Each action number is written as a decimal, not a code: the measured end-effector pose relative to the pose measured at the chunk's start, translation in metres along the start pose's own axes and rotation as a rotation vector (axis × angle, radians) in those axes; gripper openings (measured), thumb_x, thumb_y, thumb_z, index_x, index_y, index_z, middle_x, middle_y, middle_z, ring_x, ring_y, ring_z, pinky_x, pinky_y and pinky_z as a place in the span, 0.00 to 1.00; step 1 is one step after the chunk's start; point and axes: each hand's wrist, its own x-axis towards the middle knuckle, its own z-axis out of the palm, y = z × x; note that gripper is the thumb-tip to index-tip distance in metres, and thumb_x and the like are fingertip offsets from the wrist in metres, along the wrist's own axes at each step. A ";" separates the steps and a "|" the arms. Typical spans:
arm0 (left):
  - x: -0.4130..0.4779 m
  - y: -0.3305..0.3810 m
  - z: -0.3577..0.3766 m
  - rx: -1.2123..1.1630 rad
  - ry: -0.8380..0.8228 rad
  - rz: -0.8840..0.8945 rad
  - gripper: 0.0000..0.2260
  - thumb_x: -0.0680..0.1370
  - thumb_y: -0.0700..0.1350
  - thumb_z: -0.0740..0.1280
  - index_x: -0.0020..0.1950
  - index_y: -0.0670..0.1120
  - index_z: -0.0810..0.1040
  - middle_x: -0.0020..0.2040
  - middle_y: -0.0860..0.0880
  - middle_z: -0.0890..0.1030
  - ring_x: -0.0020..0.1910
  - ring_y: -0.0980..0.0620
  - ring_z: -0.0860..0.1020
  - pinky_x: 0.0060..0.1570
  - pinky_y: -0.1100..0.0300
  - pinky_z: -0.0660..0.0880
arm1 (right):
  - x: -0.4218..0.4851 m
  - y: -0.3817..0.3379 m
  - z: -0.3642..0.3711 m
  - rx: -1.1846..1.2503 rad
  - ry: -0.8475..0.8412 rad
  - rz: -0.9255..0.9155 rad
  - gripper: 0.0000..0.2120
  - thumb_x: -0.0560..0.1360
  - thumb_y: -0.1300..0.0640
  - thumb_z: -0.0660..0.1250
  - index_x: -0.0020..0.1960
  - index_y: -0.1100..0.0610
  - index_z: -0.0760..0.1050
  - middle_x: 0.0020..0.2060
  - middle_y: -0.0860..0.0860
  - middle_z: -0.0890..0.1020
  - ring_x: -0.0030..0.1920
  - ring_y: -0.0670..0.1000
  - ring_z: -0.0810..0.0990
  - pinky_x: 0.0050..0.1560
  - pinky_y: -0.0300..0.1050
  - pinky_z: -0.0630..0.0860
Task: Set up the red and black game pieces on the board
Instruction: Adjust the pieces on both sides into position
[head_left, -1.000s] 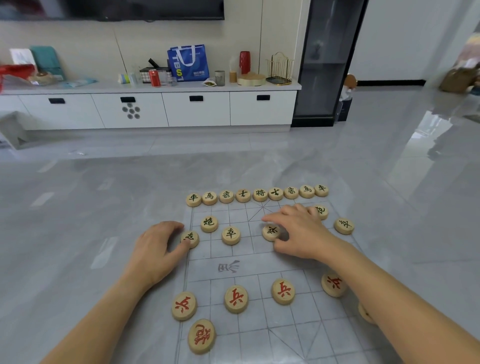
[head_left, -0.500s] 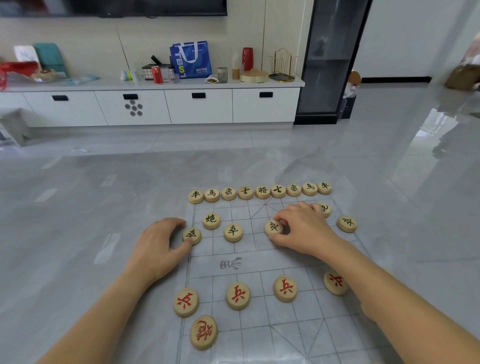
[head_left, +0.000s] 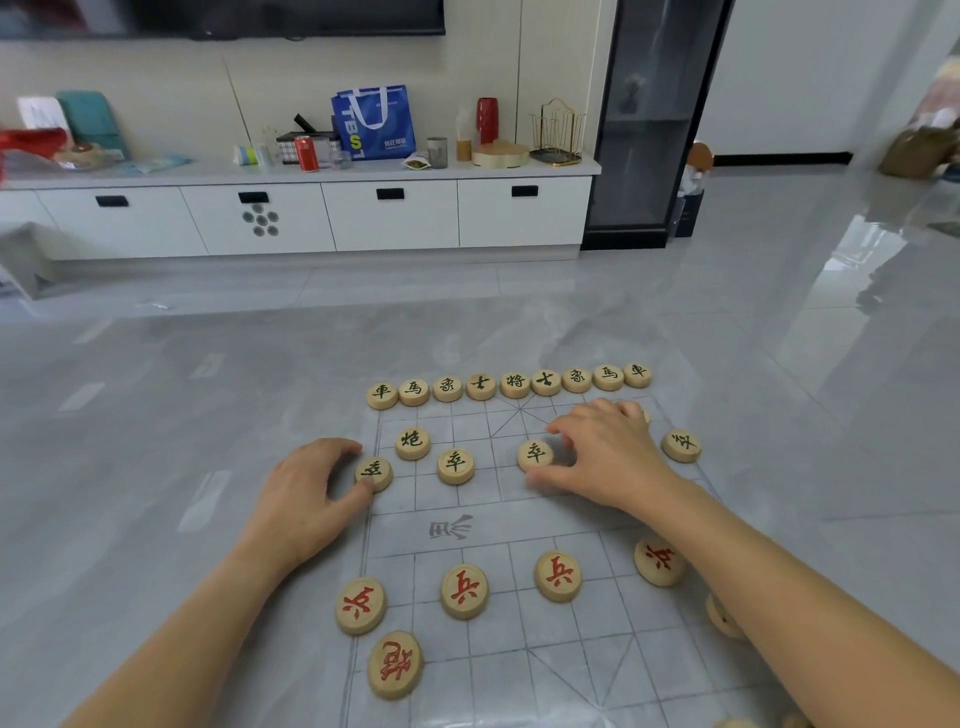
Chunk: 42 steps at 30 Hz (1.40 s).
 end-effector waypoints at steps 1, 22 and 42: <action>0.000 0.000 0.000 -0.002 0.001 0.004 0.32 0.67 0.66 0.54 0.62 0.48 0.75 0.58 0.50 0.78 0.55 0.50 0.74 0.57 0.54 0.71 | -0.002 0.008 -0.004 0.059 0.010 0.036 0.29 0.66 0.27 0.59 0.57 0.46 0.75 0.48 0.41 0.77 0.55 0.47 0.71 0.57 0.47 0.60; -0.001 -0.009 0.003 -0.087 0.005 0.051 0.28 0.72 0.62 0.51 0.61 0.47 0.75 0.56 0.50 0.78 0.54 0.51 0.74 0.56 0.51 0.71 | -0.020 0.066 -0.001 -0.033 -0.006 0.096 0.23 0.69 0.32 0.61 0.59 0.43 0.73 0.54 0.44 0.72 0.57 0.48 0.68 0.57 0.48 0.58; 0.000 -0.011 0.003 -0.091 0.010 0.063 0.25 0.72 0.62 0.51 0.60 0.50 0.74 0.56 0.51 0.78 0.54 0.51 0.74 0.55 0.51 0.71 | -0.025 0.062 0.001 0.062 -0.001 0.032 0.21 0.72 0.40 0.61 0.63 0.41 0.71 0.55 0.42 0.73 0.58 0.47 0.67 0.58 0.47 0.56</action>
